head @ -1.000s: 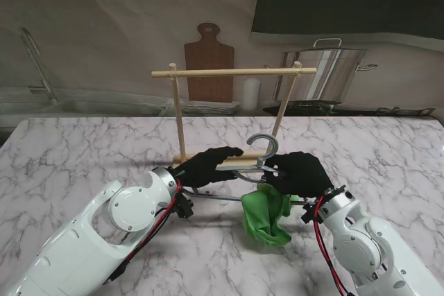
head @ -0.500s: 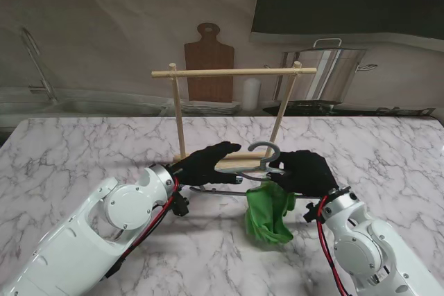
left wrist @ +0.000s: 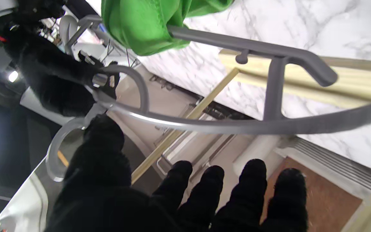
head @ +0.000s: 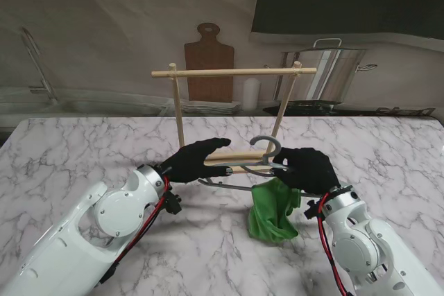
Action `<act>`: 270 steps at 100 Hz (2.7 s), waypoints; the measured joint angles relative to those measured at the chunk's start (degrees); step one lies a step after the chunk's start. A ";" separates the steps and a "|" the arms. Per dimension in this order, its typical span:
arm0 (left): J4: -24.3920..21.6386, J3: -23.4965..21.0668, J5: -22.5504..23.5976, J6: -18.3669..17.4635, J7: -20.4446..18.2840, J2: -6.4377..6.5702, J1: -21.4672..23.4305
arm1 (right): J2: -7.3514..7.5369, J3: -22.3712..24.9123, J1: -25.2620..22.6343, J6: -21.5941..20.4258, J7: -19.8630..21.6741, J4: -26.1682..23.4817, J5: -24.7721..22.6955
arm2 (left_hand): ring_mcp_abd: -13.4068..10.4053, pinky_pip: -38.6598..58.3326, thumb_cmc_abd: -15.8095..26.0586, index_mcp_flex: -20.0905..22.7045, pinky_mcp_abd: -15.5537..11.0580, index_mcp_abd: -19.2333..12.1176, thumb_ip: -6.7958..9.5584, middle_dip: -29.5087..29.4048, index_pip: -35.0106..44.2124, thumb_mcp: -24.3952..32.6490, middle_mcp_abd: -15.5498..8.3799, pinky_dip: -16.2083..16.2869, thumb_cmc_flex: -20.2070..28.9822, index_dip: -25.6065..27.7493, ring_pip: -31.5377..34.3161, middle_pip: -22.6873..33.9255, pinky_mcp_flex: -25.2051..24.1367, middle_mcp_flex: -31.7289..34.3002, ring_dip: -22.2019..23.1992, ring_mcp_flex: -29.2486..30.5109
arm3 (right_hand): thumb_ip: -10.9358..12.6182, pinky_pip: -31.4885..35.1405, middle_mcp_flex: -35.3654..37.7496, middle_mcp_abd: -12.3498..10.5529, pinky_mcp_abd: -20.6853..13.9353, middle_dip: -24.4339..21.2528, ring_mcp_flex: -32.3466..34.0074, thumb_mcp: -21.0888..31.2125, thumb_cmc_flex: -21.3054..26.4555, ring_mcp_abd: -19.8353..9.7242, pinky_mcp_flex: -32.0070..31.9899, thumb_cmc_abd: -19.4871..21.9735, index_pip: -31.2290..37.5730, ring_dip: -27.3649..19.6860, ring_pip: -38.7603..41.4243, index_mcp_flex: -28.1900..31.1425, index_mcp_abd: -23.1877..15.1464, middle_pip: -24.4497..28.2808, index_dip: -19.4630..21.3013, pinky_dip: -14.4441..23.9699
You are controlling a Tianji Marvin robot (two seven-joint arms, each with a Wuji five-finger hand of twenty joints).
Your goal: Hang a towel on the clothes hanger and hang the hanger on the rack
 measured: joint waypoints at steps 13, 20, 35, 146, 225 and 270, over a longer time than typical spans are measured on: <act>-3.89 -5.13 1.10 -2.40 0.39 -0.38 5.05 | -0.35 0.60 0.01 0.99 -1.40 -0.05 -0.57 | -0.74 0.00 1.68 1.19 0.00 -0.77 0.00 2.05 0.74 -0.01 -0.73 1.21 1.11 1.40 0.41 0.84 -0.17 2.48 1.12 1.42 | 0.00 3.66 0.66 -0.14 0.00 0.02 0.06 0.00 0.00 0.00 0.01 0.00 -0.01 0.05 1.92 0.01 0.01 -0.07 0.00 0.95; -5.55 -7.77 4.35 -3.41 2.16 -0.46 7.72 | -0.48 1.21 -0.07 1.57 -1.81 -0.41 -0.93 | -1.28 -0.02 2.30 3.14 0.15 -1.40 0.00 2.89 1.61 -0.01 -1.16 2.47 1.17 2.32 0.56 1.03 -0.22 4.60 1.82 2.95 | 0.00 4.47 0.69 -0.20 0.03 -0.44 0.06 0.00 0.00 0.00 0.01 0.00 -0.01 0.05 2.02 0.02 0.07 -0.08 0.00 1.41; -7.26 -13.24 5.11 -3.80 5.54 -0.74 12.88 | -0.67 1.84 -0.12 3.19 -3.53 -1.63 -1.05 | -1.31 -0.03 2.87 6.44 1.54 -1.64 0.00 4.34 2.91 -0.01 -1.39 4.56 1.24 4.17 1.38 2.03 -0.19 8.87 3.23 6.05 | 0.00 5.78 0.97 -0.23 0.07 -0.50 0.06 0.00 0.00 0.00 0.13 -0.01 -0.06 0.05 3.12 0.48 0.44 -0.09 -0.04 1.50; -2.50 -19.79 5.89 1.44 9.29 -1.13 17.28 | -2.89 -8.52 13.96 25.09 -9.78 -0.58 0.16 | -1.31 5.60 4.32 12.81 1.96 -2.01 -0.01 6.79 5.05 -0.01 -1.36 9.95 2.62 8.57 3.16 2.84 0.55 13.39 6.20 9.49 | 0.02 9.48 3.05 -0.26 0.76 -1.96 0.44 0.77 0.04 -0.08 2.28 -0.62 -0.07 0.05 7.57 1.08 1.88 -0.60 -0.97 0.95; -2.64 -20.14 5.62 1.92 9.13 -1.14 17.80 | -5.95 -18.01 26.09 32.29 -11.00 11.07 7.82 | -1.31 5.61 5.00 12.81 1.96 -2.01 -0.01 6.79 5.06 -0.42 -1.35 9.95 2.72 9.20 3.15 2.84 0.47 13.39 6.22 9.47 | 0.02 9.71 3.12 -0.26 0.78 -2.53 0.45 0.77 0.27 -0.09 2.30 -0.62 -0.07 0.05 8.07 1.10 1.98 -0.69 -0.97 0.27; -2.59 -19.96 5.22 2.25 8.99 -1.14 17.64 | -6.42 -19.50 27.72 34.21 -10.84 12.10 9.02 | -1.31 5.61 5.47 12.81 1.98 -2.01 -0.01 6.79 5.07 -0.43 -1.35 9.95 2.73 9.21 3.15 2.84 -0.06 13.39 6.24 9.47 | 0.02 9.76 3.58 -0.26 0.81 -2.59 0.69 0.77 0.75 -0.10 2.30 -0.62 -0.07 0.05 8.22 1.10 2.70 -0.73 -0.97 -0.02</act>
